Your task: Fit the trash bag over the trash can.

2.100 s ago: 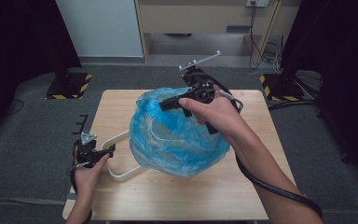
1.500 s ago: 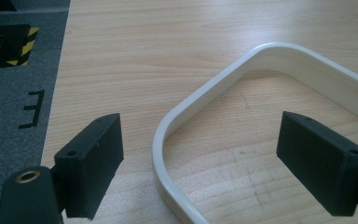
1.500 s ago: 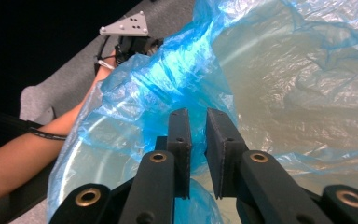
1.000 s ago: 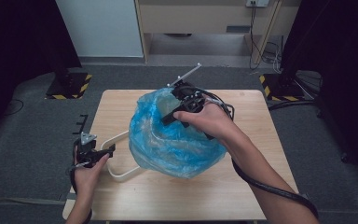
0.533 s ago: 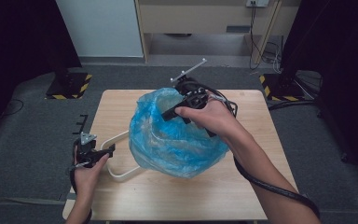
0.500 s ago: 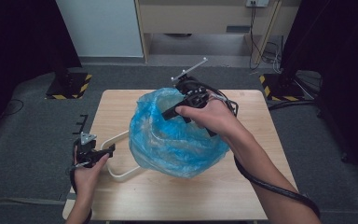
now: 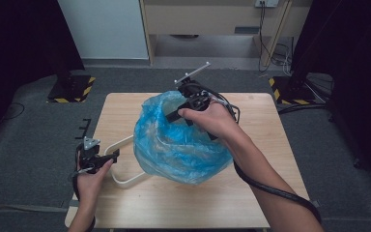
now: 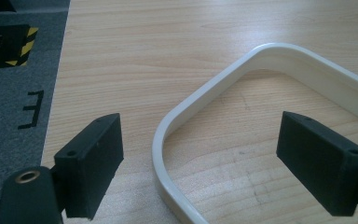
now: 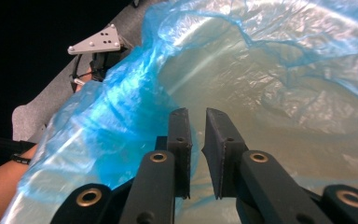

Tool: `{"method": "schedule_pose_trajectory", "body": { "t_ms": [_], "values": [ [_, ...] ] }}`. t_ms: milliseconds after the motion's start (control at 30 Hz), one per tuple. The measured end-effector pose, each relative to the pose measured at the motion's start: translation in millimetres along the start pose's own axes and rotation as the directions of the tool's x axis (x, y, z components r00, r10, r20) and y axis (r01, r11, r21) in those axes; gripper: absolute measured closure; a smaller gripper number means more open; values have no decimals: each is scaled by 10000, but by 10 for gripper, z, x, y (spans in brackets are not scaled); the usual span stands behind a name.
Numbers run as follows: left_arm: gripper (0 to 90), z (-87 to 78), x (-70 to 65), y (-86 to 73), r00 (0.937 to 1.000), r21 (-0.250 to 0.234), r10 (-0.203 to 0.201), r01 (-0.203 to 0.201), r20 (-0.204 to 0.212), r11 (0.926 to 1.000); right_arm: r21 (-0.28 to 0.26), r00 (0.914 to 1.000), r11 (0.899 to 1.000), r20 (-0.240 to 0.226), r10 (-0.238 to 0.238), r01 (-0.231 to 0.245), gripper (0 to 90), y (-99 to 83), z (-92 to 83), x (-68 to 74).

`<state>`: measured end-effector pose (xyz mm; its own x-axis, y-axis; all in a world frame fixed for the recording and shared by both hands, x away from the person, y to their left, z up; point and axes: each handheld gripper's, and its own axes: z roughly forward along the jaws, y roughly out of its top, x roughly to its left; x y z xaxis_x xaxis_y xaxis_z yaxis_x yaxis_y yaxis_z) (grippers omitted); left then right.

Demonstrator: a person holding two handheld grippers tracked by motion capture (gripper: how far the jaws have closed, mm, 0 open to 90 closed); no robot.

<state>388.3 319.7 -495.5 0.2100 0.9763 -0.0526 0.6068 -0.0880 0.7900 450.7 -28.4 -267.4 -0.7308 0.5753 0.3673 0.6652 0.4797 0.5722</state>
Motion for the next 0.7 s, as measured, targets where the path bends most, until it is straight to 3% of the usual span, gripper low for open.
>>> {"method": "schedule_pose_trajectory", "body": {
  "t_ms": [300, 700],
  "values": [
    [140, -8, 0, 4, 10000, -61, -47, 47, -18, 10000, 588, 10000, 9982, 32, 65, -67, 788, -2, 176, 1],
    [140, -10, 0, 6, 10000, -57, -27, 27, -14, 10000, 778, 9999, 9969, 68, 121, -126, 772, -2, 221, -45]
  ]
}}
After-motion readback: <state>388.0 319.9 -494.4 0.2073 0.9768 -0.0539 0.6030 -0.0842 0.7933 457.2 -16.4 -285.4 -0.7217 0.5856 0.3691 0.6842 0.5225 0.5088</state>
